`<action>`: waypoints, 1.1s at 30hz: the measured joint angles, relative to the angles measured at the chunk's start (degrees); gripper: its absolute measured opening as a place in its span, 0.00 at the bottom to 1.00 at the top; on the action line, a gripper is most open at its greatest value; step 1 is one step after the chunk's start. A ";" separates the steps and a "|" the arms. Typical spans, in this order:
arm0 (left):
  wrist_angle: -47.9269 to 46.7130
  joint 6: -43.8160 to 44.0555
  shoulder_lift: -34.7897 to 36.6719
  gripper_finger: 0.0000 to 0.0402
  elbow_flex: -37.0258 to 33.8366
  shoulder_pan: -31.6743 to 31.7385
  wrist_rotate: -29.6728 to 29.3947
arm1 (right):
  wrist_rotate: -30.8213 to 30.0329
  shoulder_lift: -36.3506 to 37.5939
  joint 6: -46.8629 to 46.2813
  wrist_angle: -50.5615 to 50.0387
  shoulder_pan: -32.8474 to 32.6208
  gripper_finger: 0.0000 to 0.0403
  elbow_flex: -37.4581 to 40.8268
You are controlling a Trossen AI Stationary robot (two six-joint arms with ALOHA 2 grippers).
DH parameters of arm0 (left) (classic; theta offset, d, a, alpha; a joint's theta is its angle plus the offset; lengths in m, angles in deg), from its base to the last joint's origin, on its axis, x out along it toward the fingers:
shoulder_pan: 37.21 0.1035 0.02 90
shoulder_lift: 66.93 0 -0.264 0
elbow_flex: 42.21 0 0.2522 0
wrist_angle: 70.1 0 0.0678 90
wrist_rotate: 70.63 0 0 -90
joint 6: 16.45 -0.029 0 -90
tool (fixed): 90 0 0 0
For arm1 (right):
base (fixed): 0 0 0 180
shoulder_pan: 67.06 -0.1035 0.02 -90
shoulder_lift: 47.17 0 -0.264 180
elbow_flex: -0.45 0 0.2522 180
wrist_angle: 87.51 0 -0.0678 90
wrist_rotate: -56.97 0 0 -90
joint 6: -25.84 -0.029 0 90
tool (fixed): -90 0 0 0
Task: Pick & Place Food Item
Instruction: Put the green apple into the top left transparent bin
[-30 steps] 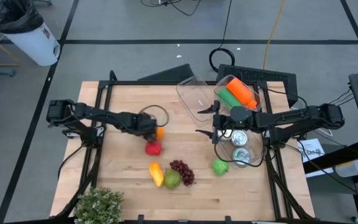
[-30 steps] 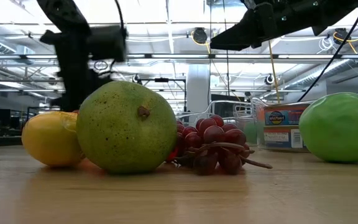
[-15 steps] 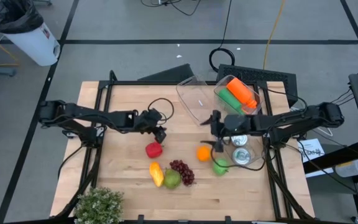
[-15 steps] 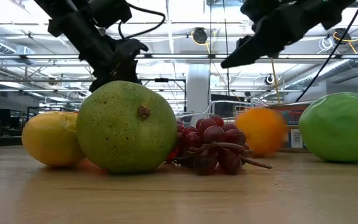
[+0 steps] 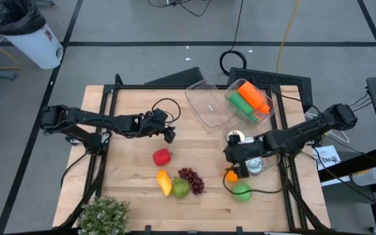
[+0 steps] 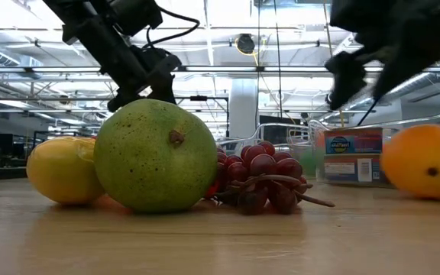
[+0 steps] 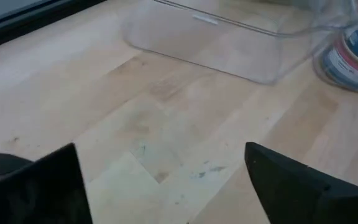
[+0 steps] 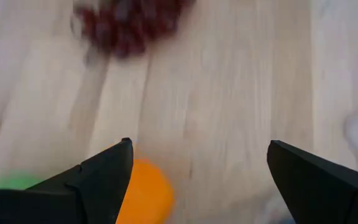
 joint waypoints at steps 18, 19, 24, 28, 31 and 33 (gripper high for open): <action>3.53 -6.81 -0.27 0.85 0.00 0.33 0.13 | 3.07 0.24 -7.33 4.55 -12.22 0.87 -0.36; 3.57 -7.39 -0.27 0.85 0.00 0.33 0.11 | 2.88 0.26 -7.87 5.07 -12.22 0.87 -0.36; 3.50 -7.94 -0.27 0.83 0.00 0.72 -0.74 | 0.27 0.09 -12.73 8.21 -14.51 0.87 -0.38; 3.35 -7.83 -0.27 0.82 0.00 0.90 -0.79 | -1.33 -0.79 -15.49 16.39 -19.82 0.86 -0.46; 3.32 -7.83 -0.27 0.83 0.00 0.87 -0.79 | -3.69 -2.86 -17.01 17.94 -24.61 0.85 -3.41; 3.33 -7.76 -0.27 0.84 0.00 0.87 -0.88 | -6.67 -5.25 -18.56 15.62 -28.22 0.84 -6.75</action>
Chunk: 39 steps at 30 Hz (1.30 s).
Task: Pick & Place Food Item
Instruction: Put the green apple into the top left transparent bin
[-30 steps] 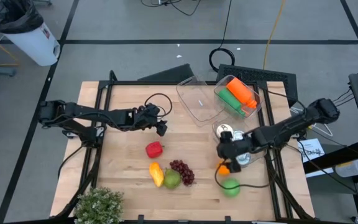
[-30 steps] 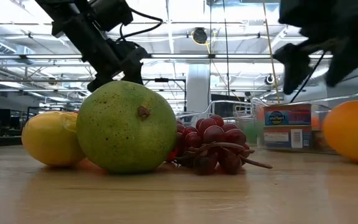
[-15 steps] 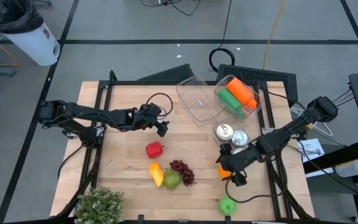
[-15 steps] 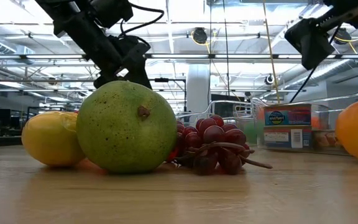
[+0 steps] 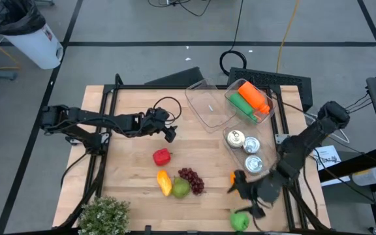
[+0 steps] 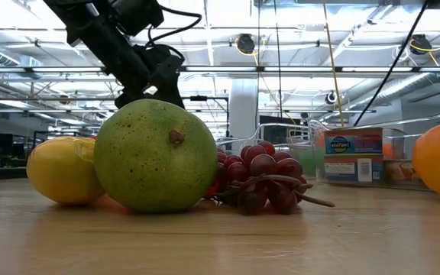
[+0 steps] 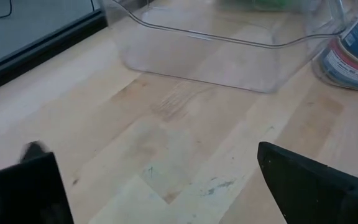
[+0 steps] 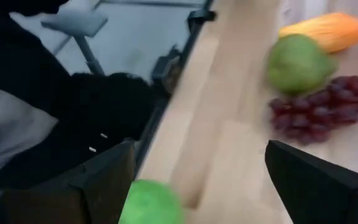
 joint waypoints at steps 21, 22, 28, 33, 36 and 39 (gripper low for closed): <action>0.17 18.25 0.00 0.81 0.00 -0.44 1.53 | 9.42 -25.60 -21.16 -29.04 -10.83 0.84 -21.21; 0.17 19.59 0.00 0.81 0.00 -0.43 1.56 | 9.60 -25.93 -21.88 -30.32 -10.84 0.84 -21.21; 0.20 24.63 0.00 0.82 0.00 -0.38 1.58 | 9.72 -27.54 -23.47 -37.27 -11.31 0.84 -20.80; 0.38 24.26 0.00 0.80 0.00 -0.37 1.58 | 9.49 -27.47 -21.76 -35.73 -11.32 0.83 -19.28; 0.45 24.28 0.00 0.78 0.00 -0.38 1.60 | 11.77 -27.53 -22.15 -34.56 -11.16 0.80 -16.31; 0.57 24.20 0.00 0.77 0.00 -0.37 1.59 | 15.71 -27.53 -23.31 -33.03 -9.87 0.73 -12.92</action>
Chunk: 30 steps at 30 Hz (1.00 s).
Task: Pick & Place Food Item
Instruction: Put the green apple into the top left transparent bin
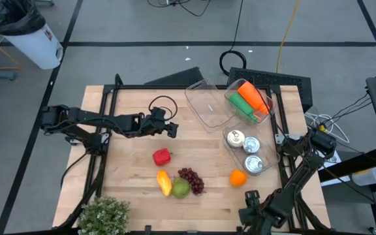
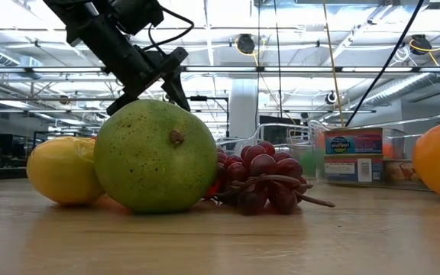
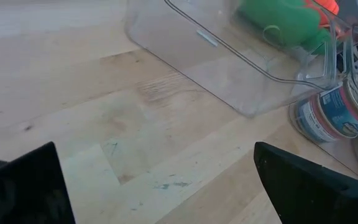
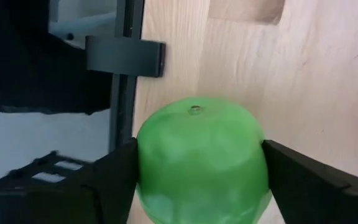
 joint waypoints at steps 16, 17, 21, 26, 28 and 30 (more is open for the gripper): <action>7.16 -0.11 0.00 0.80 0.00 0.00 0.05 | -13.17 21.18 5.23 8.75 3.40 0.68 1.23; 7.98 -0.11 0.00 0.79 0.00 -0.02 0.05 | -15.76 22.78 6.45 9.05 3.40 0.68 1.30; 11.10 -0.10 0.00 0.77 0.00 -0.01 0.04 | -31.06 29.58 8.77 9.54 3.98 0.68 0.90; 14.59 -0.07 0.00 0.76 0.00 0.00 0.03 | -43.62 35.30 14.37 6.92 9.21 0.68 0.97; 15.89 -0.09 0.00 0.77 0.00 0.00 0.03 | -47.42 36.99 16.94 4.82 12.84 0.68 0.95; 17.04 -0.07 0.00 0.79 -0.02 -0.02 0.03 | -49.93 38.30 19.10 2.16 17.84 0.68 0.97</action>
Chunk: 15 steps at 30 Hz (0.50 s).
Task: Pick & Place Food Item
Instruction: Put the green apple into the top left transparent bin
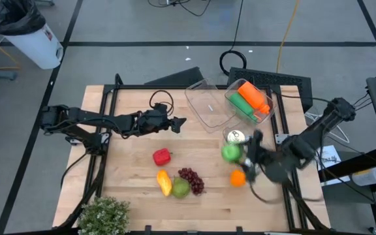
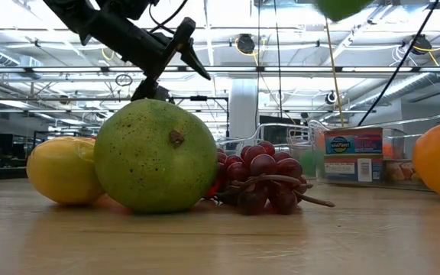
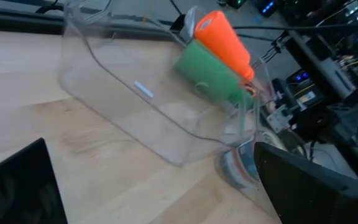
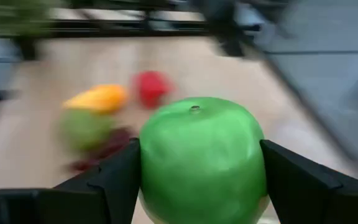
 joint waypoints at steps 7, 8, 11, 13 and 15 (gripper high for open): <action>2.15 -0.01 0.01 0.82 0.02 0.02 0.00 | 4.07 3.61 13.81 5.95 21.34 0.68 3.86; 2.15 0.01 0.00 0.82 0.02 0.02 0.00 | 7.91 3.66 17.00 9.34 24.90 0.68 4.97; 2.15 0.01 0.01 0.82 0.02 0.01 0.00 | 18.87 2.90 24.06 18.57 35.96 0.68 8.72; 2.15 0.01 0.00 0.81 0.01 0.02 -0.02 | 23.61 1.65 26.75 22.96 42.92 0.68 11.44; 2.17 0.01 0.01 0.80 0.02 0.00 -0.01 | 25.96 0.56 28.97 27.74 49.22 0.69 14.42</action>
